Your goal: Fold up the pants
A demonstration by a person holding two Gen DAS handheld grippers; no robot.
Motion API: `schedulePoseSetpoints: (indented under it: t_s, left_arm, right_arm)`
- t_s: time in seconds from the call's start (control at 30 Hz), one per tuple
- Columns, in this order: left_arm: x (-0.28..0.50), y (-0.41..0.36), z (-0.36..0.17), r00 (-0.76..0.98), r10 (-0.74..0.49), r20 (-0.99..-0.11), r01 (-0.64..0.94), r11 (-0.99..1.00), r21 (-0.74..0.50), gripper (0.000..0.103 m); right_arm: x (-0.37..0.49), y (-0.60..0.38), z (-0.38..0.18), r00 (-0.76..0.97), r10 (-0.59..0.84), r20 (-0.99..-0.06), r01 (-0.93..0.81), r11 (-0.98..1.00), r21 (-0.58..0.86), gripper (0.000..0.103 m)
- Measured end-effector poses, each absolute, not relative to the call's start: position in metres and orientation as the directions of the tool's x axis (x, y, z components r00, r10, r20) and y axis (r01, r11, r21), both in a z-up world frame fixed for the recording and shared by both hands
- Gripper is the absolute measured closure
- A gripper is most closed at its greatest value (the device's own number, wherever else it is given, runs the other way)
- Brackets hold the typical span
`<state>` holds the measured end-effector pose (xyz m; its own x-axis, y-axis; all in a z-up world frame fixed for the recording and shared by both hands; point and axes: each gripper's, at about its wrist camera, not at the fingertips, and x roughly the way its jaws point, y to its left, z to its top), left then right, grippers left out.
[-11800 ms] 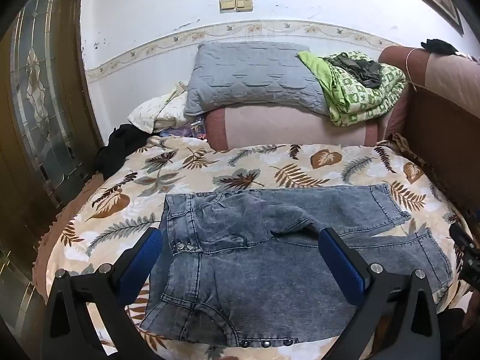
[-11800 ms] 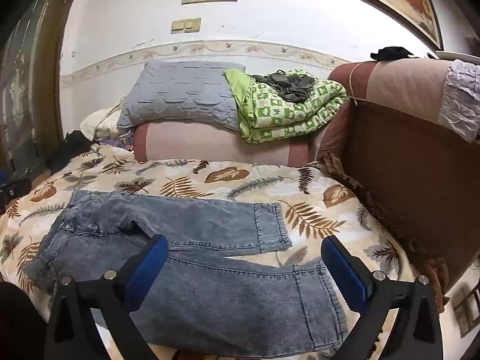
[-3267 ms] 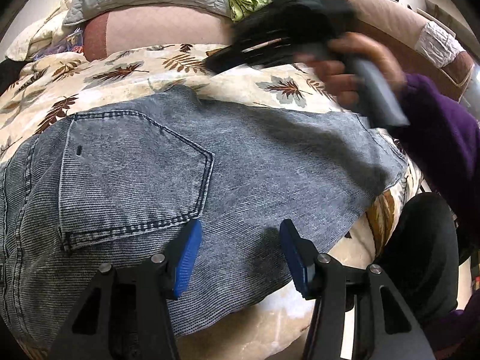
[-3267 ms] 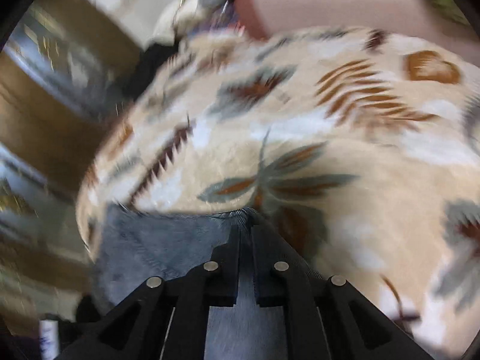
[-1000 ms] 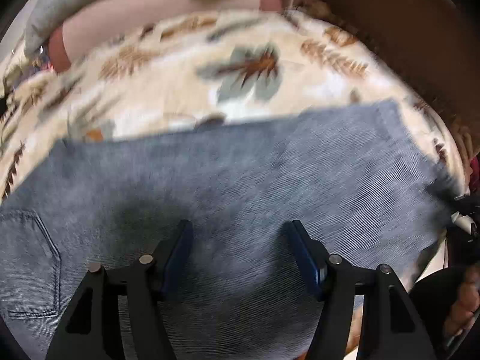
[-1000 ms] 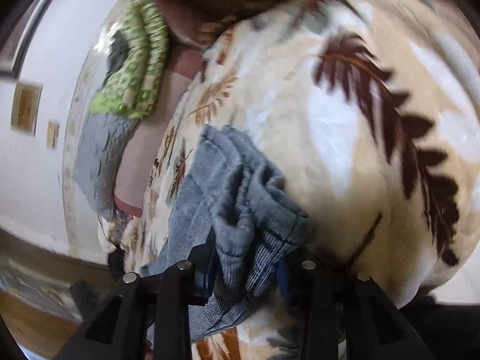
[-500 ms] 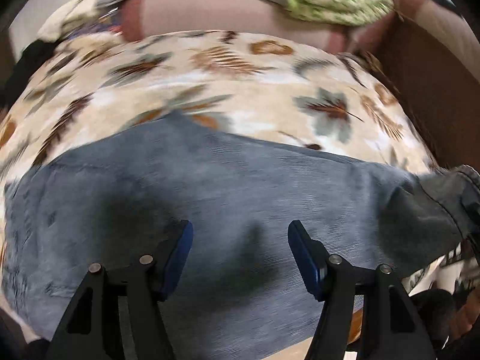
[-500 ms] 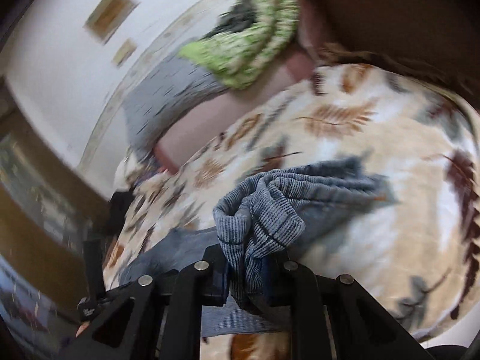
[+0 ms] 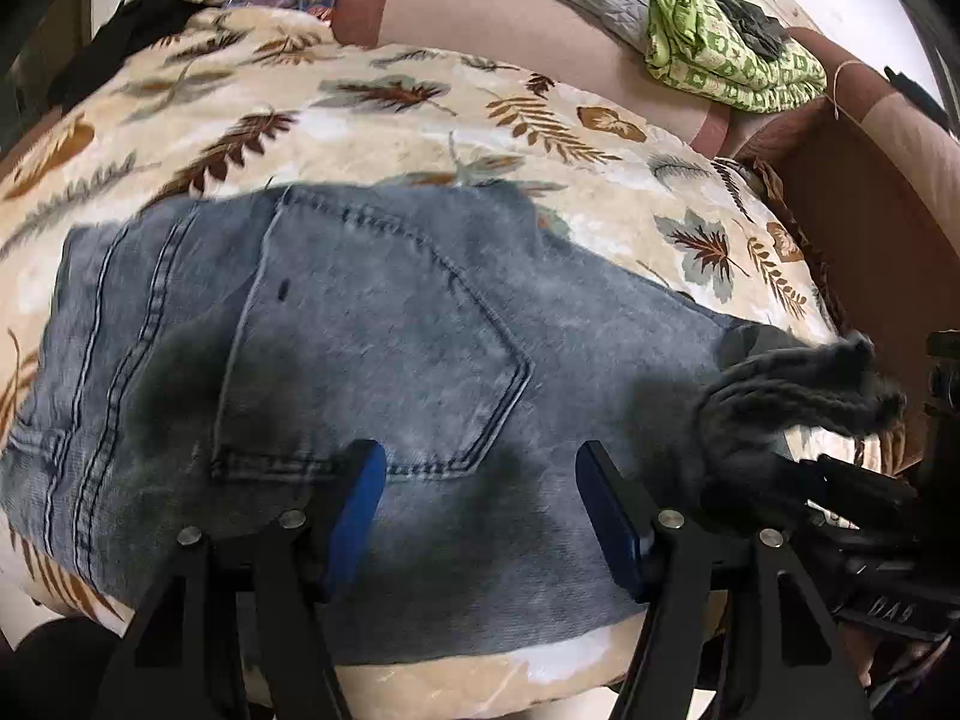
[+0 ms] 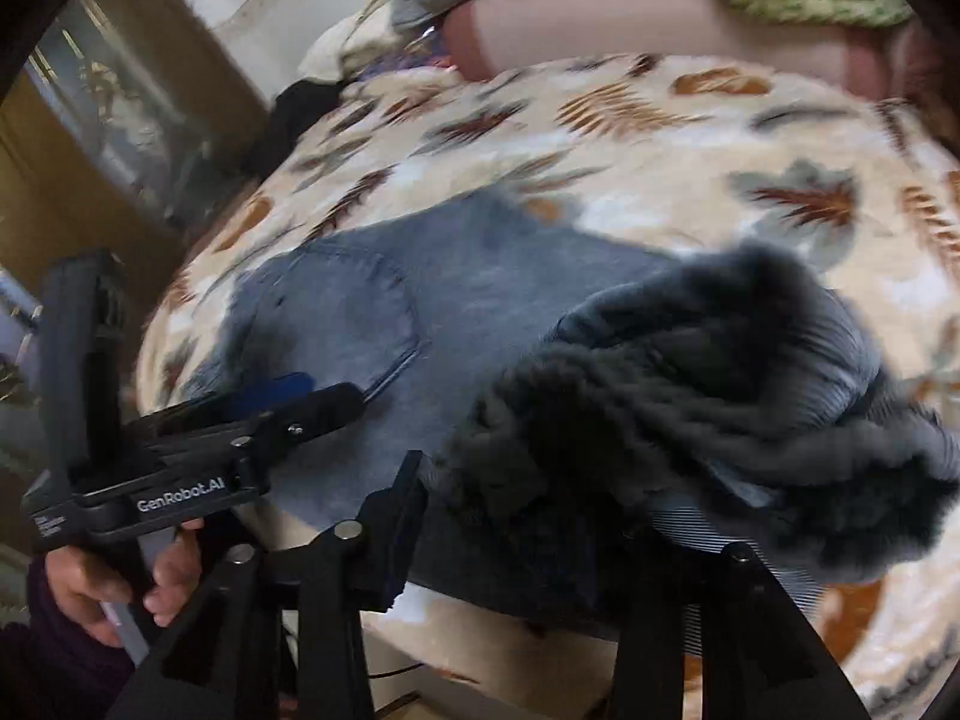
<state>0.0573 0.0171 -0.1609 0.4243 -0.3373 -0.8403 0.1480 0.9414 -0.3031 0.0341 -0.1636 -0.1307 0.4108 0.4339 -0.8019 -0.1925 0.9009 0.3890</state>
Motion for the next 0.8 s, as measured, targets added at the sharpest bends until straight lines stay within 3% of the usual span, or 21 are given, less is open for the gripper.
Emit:
schedulePoseSetpoints:
  t_s: [0.07,0.13,0.2,0.27,0.4,0.47,0.57,0.7,0.8]
  left_arm:
    - [0.055,0.02,-0.161,0.424,-0.347,-0.837,0.156,0.938,-0.31,0.036]
    - [0.053,0.018,-0.158,0.426,-0.356,-0.832,0.177,0.934,-0.309,0.036]
    - [0.052,0.015,-0.155,0.435,-0.363,-0.824,0.197,0.931,-0.307,0.036]
    - [0.051,0.009,-0.154,0.435,-0.385,-0.814,0.22,0.922,-0.318,0.036]
    - [0.046,-0.005,-0.155,0.42,-0.414,-0.807,0.262,0.907,-0.329,0.036]
    - [0.042,-0.013,-0.155,0.421,-0.42,-0.804,0.293,0.902,-0.317,0.036]
    - [0.037,-0.027,-0.157,0.434,-0.386,-0.814,0.334,0.908,-0.253,0.036]
    - [0.035,-0.044,-0.184,0.401,-0.225,-0.888,0.352,0.933,-0.078,0.036]
    - [0.028,-0.041,-0.175,0.419,-0.256,-0.871,0.375,0.923,-0.09,0.036]
  right_arm:
    - [0.028,-0.181,-0.119,0.445,0.517,-0.731,-0.175,0.851,0.495,0.051]
    - [0.022,-0.197,-0.105,0.483,0.579,-0.657,-0.187,0.801,0.568,0.036]
    - [0.01,-0.229,-0.09,0.543,0.628,-0.557,-0.179,0.735,0.655,0.033]
    - [0.003,-0.257,-0.086,0.593,0.618,-0.516,-0.123,0.703,0.701,0.032]
    - [0.004,-0.273,-0.088,0.635,0.453,-0.626,0.0,0.81,0.587,0.032]
    - [0.009,-0.267,-0.096,0.619,0.442,-0.649,0.024,0.815,0.579,0.034]
    - [0.021,-0.249,-0.114,0.598,0.374,-0.709,0.041,0.869,0.493,0.038]
    - [0.035,-0.239,-0.161,0.474,0.264,-0.84,0.091,0.934,0.345,0.038]
    - [0.037,-0.222,-0.166,0.456,0.173,-0.873,0.051,0.974,0.22,0.039]
